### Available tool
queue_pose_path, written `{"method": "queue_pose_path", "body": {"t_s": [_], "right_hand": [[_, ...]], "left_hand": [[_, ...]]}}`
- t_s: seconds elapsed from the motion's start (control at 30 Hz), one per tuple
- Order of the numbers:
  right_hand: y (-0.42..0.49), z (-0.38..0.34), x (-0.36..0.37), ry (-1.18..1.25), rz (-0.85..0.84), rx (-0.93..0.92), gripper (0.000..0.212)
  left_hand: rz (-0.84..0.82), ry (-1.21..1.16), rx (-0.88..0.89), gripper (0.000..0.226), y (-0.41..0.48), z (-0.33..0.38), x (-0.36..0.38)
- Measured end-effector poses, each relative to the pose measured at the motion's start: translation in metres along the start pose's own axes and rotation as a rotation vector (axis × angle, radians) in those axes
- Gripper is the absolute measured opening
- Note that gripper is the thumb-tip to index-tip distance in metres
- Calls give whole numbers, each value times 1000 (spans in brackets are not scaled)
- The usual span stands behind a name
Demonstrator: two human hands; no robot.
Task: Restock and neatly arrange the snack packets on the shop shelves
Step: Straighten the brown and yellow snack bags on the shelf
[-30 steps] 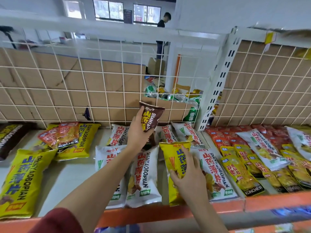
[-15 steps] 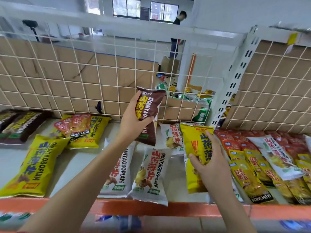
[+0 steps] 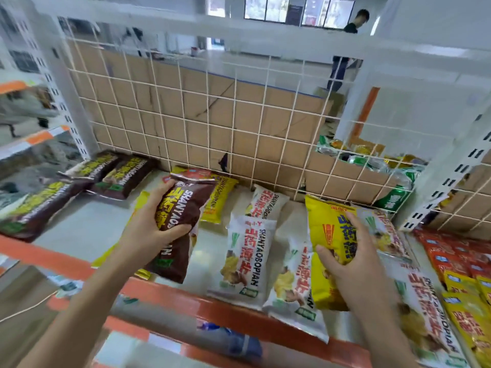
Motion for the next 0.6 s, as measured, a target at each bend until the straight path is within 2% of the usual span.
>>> {"method": "queue_pose_path", "body": {"t_s": [0.23,0.6], "right_hand": [[-7,-54,65,35,-8,-44,74],[-28,-114,168,7,7,79,77]], "left_hand": [[45,9,-45,76,7,-50,-74],[-57,-13,-2,82,60,-114,-143]]}}
Point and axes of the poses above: each hand's wrist, its own y-axis towards the middle knuckle, its own x-axis out of the palm, z = x × y, the point moved 10 cm from there along y, towards the middle knuckle, and after that the axes turned 5 degrees about z, right-handed, at the moved point
